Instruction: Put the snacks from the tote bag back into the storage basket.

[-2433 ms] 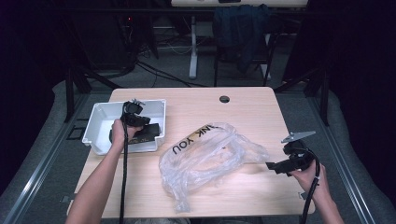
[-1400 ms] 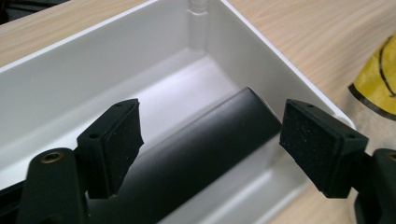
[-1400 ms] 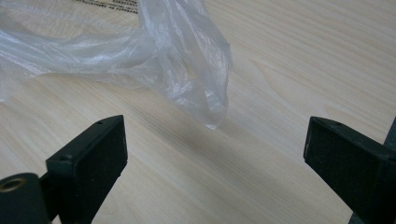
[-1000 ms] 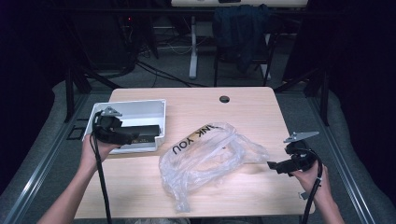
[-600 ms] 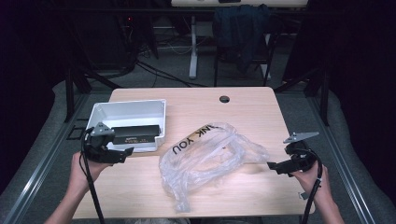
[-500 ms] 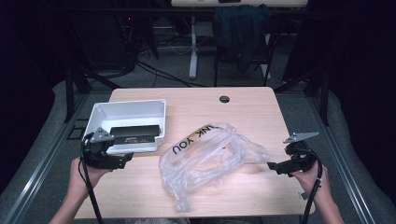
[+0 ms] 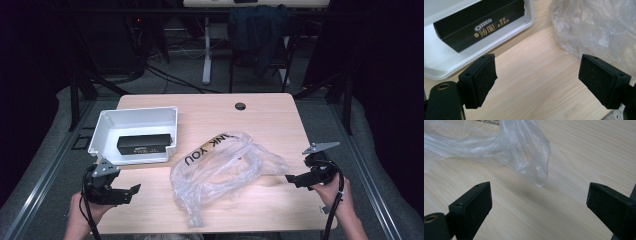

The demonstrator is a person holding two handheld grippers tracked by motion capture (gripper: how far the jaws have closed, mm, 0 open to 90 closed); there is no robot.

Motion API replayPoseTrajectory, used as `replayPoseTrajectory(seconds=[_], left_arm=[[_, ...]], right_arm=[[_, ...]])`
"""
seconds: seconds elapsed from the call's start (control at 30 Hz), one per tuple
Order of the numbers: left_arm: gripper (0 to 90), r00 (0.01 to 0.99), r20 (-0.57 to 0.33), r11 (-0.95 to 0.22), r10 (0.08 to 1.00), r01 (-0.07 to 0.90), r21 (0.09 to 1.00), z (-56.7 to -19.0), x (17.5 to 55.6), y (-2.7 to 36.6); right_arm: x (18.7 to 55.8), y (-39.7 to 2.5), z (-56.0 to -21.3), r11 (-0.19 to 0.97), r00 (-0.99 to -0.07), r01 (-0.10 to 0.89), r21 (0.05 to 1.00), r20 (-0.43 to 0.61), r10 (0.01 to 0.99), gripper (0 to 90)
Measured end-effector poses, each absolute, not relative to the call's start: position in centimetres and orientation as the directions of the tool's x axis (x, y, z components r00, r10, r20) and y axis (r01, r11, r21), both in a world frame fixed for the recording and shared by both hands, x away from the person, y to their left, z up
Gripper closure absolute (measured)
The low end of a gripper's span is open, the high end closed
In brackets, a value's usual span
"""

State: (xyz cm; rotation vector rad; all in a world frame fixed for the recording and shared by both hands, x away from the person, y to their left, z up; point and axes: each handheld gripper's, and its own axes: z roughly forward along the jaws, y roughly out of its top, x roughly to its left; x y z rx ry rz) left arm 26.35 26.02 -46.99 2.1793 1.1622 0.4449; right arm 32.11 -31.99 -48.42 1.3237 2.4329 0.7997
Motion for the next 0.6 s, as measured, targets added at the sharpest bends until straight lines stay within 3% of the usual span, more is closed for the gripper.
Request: replayPoseTrajectory(seconds=[0.23, 0.6], left_arm=[[14.2, 0.551, 0.065, -0.449, 0.832, 0.599, 0.663, -47.7, 25.3, 25.3], [11.6, 0.566, 0.070, -0.470, 0.821, 0.602, 0.645, -48.3, 25.3, 25.0]], right_arm=[[32.0, -32.1, -48.5, 0.433, -0.552, 0.693, 0.577, 0.037, 0.833, 5.7], [32.1, -31.9, -48.8, 0.448, -0.559, 0.689, 0.569, 0.024, 0.829, 5.7]])
